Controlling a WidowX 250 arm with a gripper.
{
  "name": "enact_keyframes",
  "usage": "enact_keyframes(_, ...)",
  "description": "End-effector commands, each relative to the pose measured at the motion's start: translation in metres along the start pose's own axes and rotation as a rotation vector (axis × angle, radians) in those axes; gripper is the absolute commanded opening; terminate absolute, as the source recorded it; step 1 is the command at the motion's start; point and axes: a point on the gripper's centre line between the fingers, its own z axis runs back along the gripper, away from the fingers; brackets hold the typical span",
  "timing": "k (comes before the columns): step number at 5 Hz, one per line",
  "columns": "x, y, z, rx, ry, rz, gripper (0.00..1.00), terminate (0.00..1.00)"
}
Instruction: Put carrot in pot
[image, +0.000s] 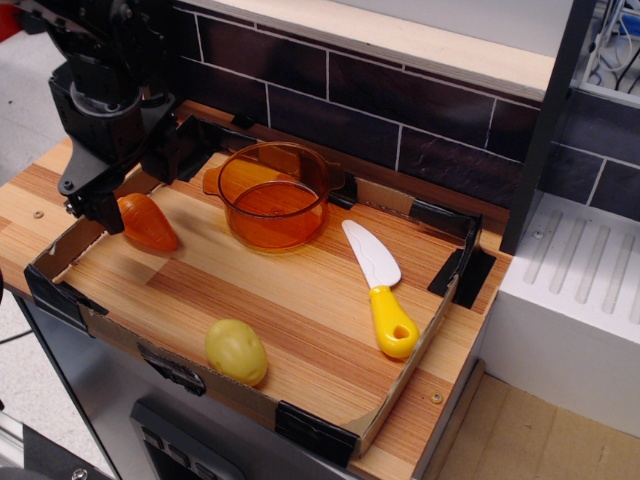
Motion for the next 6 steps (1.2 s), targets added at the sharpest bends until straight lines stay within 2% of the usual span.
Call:
enact_keyframes(1,-0.011,-0.001,-0.009,0.024,0.021,-0.026,1.00,0.00)
enact_keyframes(4,-0.014,0.004,-0.025,0.043,0.007,-0.063,1.00,0.00)
enact_keyframes(5,-0.015,0.008,-0.024,0.040,0.013,-0.080,0.00,0.00)
enact_keyframes(6,-0.013,0.015,-0.011,0.032,0.027,-0.088,0.00,0.00)
